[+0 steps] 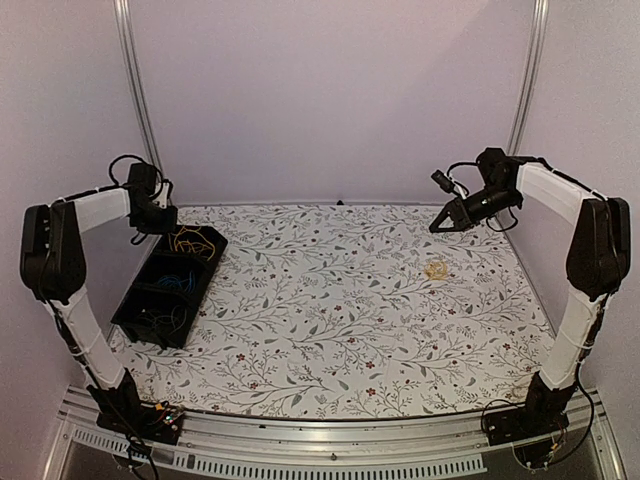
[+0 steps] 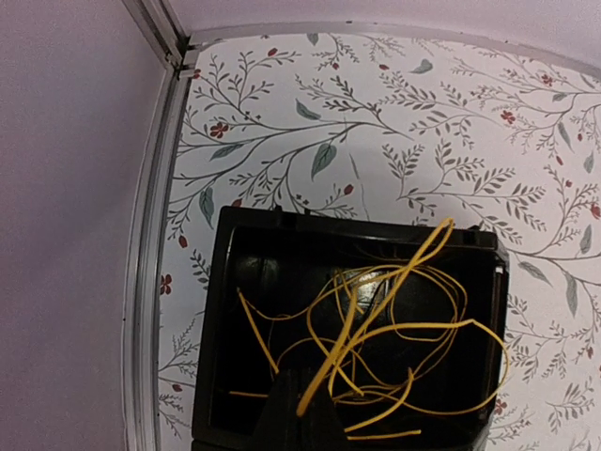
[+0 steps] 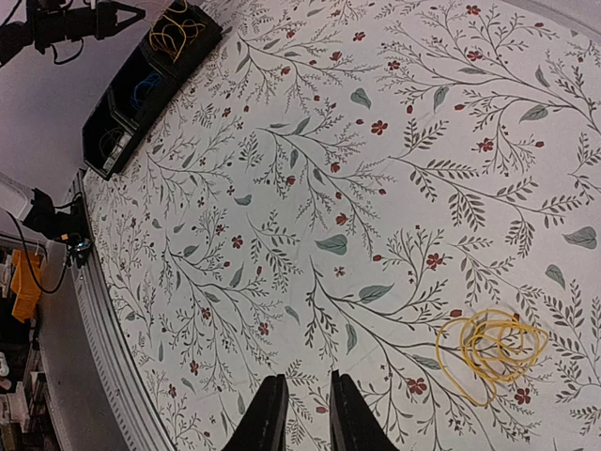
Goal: Untangle the cables
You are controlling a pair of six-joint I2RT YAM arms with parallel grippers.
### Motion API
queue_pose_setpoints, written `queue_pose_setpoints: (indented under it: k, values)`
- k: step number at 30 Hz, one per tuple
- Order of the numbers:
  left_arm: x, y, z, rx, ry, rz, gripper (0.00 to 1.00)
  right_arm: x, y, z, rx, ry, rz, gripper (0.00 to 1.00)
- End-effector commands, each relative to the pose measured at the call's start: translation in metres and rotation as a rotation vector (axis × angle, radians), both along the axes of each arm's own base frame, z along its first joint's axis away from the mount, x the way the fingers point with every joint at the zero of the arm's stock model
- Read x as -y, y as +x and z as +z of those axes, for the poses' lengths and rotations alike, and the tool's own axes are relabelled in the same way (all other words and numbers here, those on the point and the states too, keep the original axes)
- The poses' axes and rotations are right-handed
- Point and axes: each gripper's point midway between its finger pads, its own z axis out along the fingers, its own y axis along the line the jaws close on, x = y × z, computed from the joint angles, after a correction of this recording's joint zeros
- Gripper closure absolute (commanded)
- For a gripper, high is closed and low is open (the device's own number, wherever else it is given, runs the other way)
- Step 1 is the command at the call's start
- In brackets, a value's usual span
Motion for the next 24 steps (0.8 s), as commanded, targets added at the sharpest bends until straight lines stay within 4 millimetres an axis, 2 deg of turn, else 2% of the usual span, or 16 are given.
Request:
queue_pose_setpoints:
  k: [1,10,14,17,21,24]
  values:
    - [-0.009,0.002,-0.019,-0.05,-0.001,0.047,1.0,0.002,-0.002,-0.009,-0.009,-0.015,0.003,0.8]
    - [-0.001,0.004,-0.058,-0.147,-0.026,0.045,1.0,0.003,-0.002,-0.015,-0.017,-0.027,0.006,0.79]
    - [0.005,0.006,-0.062,-0.16,-0.026,0.037,1.0,0.004,-0.003,-0.019,-0.026,-0.032,0.006,0.79]
    - [0.008,0.007,-0.057,-0.164,-0.025,0.034,1.0,0.006,-0.003,-0.024,-0.032,-0.048,0.004,0.79]
    - [0.003,0.001,-0.037,-0.175,0.021,0.066,0.78,0.018,0.005,-0.037,-0.022,-0.119,-0.029,0.79]
    - [-0.003,-0.006,-0.011,-0.163,0.044,0.103,0.68,0.033,0.014,-0.049,-0.027,-0.166,-0.067,0.79]
